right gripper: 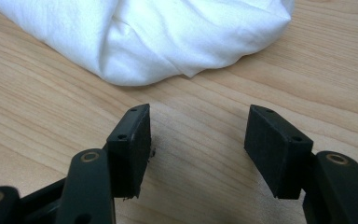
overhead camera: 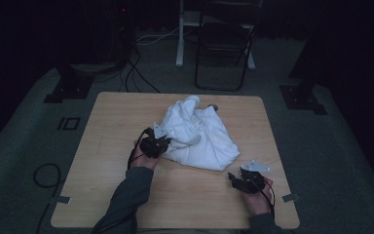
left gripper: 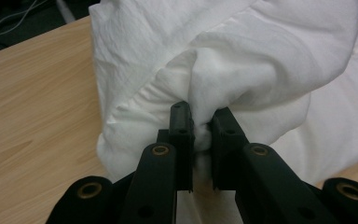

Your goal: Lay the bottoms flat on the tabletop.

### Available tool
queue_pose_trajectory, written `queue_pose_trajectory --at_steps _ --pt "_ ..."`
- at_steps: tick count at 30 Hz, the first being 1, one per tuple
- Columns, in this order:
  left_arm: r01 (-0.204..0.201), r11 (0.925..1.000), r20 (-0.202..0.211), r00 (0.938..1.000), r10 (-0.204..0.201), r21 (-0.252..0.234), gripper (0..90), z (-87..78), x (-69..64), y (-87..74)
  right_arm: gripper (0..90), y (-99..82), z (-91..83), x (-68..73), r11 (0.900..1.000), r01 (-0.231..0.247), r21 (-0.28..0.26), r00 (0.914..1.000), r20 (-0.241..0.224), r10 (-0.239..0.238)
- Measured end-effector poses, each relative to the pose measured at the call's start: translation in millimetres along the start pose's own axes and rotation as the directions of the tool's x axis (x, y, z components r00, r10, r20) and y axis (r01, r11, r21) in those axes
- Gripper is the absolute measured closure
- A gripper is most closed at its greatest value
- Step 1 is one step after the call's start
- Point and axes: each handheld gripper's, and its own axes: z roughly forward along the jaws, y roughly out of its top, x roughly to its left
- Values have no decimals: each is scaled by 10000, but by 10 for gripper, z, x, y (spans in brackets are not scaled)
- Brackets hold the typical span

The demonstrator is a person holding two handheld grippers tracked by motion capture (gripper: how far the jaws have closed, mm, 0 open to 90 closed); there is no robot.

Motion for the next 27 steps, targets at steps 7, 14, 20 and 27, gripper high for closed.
queue_pose_trajectory --at_steps 7,14,20,27 --pt "291 9995 -315 9991 -288 85 811 -61 163 -74 404 0 1 0 10000 9 -7 10000 -5 -9" --pt "695 9974 -667 9955 -680 213 809 -106 338 -185 405 0 1 1 10000 5 -10 10000 -9 -5" --pt "1309 9907 -1111 9858 -1259 382 798 -182 571 -391 405 -2 1 2 10000 -9 -21 10000 -5 9" --pt "2036 9777 -1493 9696 -1940 512 751 -278 788 -654 405 -2 3 6 10000 1 -34 10000 9 -1"
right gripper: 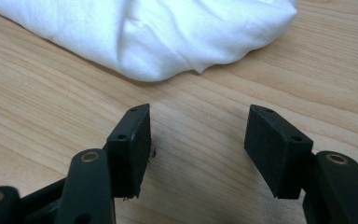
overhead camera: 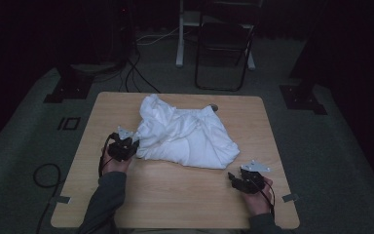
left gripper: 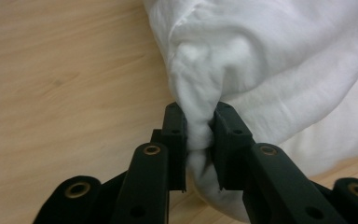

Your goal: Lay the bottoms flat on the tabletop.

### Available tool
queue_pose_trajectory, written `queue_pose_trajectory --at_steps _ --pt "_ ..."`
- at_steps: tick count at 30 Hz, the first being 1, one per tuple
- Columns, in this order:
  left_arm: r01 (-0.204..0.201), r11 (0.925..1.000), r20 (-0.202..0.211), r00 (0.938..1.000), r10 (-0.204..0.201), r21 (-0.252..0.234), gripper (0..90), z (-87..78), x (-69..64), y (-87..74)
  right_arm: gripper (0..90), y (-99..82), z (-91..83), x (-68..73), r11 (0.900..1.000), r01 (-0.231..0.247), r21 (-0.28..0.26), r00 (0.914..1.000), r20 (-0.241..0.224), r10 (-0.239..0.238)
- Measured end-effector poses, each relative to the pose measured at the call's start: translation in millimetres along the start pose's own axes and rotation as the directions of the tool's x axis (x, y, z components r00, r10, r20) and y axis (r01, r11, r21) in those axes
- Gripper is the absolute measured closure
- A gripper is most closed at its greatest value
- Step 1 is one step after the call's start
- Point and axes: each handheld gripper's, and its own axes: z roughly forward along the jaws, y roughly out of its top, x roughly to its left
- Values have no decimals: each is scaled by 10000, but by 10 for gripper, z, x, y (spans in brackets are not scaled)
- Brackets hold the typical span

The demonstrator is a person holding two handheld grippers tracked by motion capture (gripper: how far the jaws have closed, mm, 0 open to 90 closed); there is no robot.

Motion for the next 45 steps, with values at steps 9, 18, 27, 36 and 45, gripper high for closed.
queue_pose_trajectory --at_steps 9,18,27,36,45 --pt "737 9970 -279 9968 -743 -224 592 -164 246 -267 419 4 -6 14 10000 6 55 10000 2 -6" --pt "796 9936 -445 9955 -834 -800 521 -424 311 -330 408 119 -71 163 9984 505 -264 9987 -3 -505" --pt "189 9992 75 9998 -186 -341 506 -233 60 -317 402 353 -44 306 9922 902 -862 9945 -453 -944" --pt "-213 9990 254 9995 203 392 484 126 -166 -290 394 528 254 436 9935 1031 -485 9911 -799 -1068" --pt "-233 9974 319 9993 212 687 518 307 -198 -303 435 574 528 442 9955 949 76 9915 -903 -939"
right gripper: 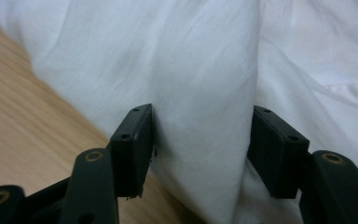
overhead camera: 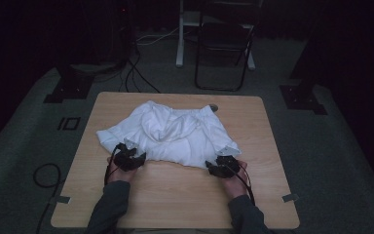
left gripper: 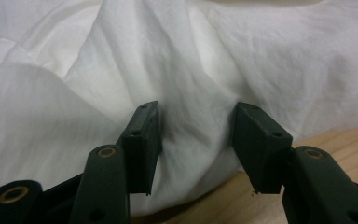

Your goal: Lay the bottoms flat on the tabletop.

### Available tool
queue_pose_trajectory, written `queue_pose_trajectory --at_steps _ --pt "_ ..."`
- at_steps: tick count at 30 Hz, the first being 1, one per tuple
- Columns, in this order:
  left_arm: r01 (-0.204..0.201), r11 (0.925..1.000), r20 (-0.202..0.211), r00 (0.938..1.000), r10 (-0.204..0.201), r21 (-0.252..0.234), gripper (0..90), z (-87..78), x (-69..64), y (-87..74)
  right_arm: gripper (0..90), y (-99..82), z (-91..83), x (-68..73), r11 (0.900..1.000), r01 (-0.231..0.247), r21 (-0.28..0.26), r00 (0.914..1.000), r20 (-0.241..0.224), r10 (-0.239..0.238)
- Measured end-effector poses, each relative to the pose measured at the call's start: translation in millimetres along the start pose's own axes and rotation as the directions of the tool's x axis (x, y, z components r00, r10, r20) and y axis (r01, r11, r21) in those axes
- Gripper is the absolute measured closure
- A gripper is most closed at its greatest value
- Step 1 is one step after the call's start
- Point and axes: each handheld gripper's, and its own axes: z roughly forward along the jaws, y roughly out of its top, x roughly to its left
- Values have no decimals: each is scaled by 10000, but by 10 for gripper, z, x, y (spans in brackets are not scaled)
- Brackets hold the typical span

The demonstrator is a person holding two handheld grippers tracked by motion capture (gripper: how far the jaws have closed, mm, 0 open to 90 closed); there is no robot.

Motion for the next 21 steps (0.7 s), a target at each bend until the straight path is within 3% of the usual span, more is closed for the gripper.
queue_pose_trajectory --at_steps 2,3,8,9,11,15,18,21 --pt "32 10000 17 10000 -32 -14 553 6 0 6 446 11 11 -3 10000 -1 40 10000 26 1" --pt "41 10000 83 10000 -40 -18 602 17 -8 18 545 45 24 -17 9997 110 207 9999 18 -111" --pt "-122 9999 371 9992 121 32 750 37 -67 57 734 51 12 -59 9996 30 286 10000 -86 -28" --pt "-122 9999 371 9992 121 32 762 37 -67 57 734 51 12 -59 9996 30 286 10000 -86 -28" --pt "-279 9996 551 9981 276 58 775 55 -117 83 788 53 -1 -96 9994 -182 309 9995 280 173" --pt "-466 9989 729 9963 460 74 743 72 -187 110 795 42 -28 -192 9978 -563 355 9958 745 535" --pt "-540 9985 863 9948 532 78 645 53 -210 120 784 38 -49 -228 9968 -678 422 9927 1030 631" --pt "-381 9988 974 9944 410 -311 568 -44 -194 164 594 68 -135 -259 9970 -765 76 9949 669 758"
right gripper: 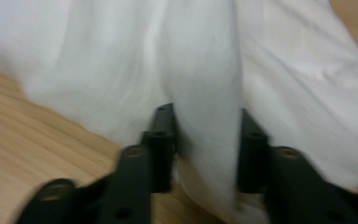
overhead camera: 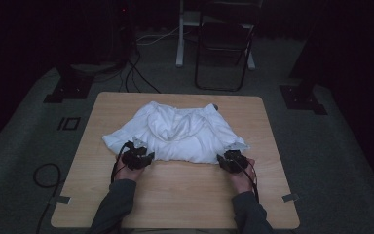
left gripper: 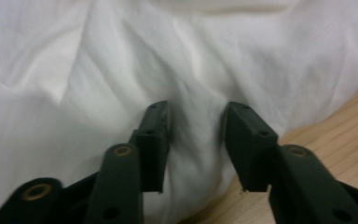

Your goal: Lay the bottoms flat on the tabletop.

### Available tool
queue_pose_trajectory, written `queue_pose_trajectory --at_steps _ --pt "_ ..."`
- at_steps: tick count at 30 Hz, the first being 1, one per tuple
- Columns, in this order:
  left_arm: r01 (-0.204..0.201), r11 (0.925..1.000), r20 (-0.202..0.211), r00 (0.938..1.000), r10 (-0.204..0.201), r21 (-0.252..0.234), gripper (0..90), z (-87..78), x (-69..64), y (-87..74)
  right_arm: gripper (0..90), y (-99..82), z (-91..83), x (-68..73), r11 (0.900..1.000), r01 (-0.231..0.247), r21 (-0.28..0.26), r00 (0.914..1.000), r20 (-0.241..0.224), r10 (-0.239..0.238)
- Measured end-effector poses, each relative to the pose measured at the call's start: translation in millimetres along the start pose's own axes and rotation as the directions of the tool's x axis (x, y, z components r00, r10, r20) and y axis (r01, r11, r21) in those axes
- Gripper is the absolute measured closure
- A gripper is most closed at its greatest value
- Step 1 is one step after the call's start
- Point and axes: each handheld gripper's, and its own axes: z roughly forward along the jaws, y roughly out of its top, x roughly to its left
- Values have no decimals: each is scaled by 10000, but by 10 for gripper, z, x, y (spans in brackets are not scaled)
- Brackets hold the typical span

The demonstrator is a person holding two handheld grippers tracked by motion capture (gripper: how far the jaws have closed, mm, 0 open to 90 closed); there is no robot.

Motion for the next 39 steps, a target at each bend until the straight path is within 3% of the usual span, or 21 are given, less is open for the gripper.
queue_pose_trajectory --at_steps 1,2,4,8,14,16,20,24,27,28,30,31,32,33,34,38,39 --pt "0 10000 0 10000 0 0 552 0 0 0 594 0 0 0 10000 0 0 10000 0 0" --pt "90 9997 71 9999 -88 -240 541 -60 18 41 526 62 -66 9 9993 132 -358 9998 -127 -137" --pt "46 9991 18 10000 -46 -414 521 -110 21 86 495 160 -132 20 9969 42 -780 9993 -361 -71" --pt "41 9991 -47 10000 -43 -422 515 -124 18 157 475 335 -130 39 9950 -37 -1001 9989 -477 -11" --pt "44 9993 8 10000 -44 -367 505 -72 12 208 442 532 2 48 9945 -478 -929 9969 -661 417" --pt "105 9992 28 9999 -104 -398 499 -52 10 220 398 600 76 55 9951 -540 -831 9975 -489 500" --pt "190 9993 32 9998 -189 -311 491 -10 8 226 278 745 242 84 9908 -1147 -716 9931 -330 1125" --pt "225 9994 49 9997 -224 -265 486 0 16 229 262 822 378 117 9910 -1299 -320 9907 -446 1284" --pt "252 9993 60 9997 -251 -261 484 -1 22 230 287 850 439 130 9898 -1413 -158 9882 -616 1401" --pt "254 9994 23 9997 -253 -235 484 -7 31 233 356 865 496 137 9888 -1490 109 9866 -653 1494" --pt "266 9994 14 9996 -266 -236 484 -12 40 234 385 865 512 135 9879 -1540 181 9852 -735 1549" --pt "324 9991 3 9995 -324 -286 484 -26 60 233 510 857 531 126 9868 -1572 399 9839 -802 1600" --pt "324 9991 3 9995 -324 -286 484 -26 60 233 510 857 531 126 9868 -1572 399 9839 -802 1600" --pt "368 9989 -13 9993 -369 -306 484 -33 67 231 575 848 524 121 9864 -1576 467 9832 -852 1611" --pt "392 9987 -25 9992 -393 -320 483 -48 85 228 704 821 465 113 9870 -1579 294 9817 -1028 1601" --pt "481 9980 -17 9988 -482 -398 481 -67 106 221 780 789 358 132 9916 -1291 37 9856 -1094 1287" --pt "511 9978 -34 9987 -513 -412 481 -72 109 217 807 763 264 169 9957 -907 -189 9899 -1107 880"
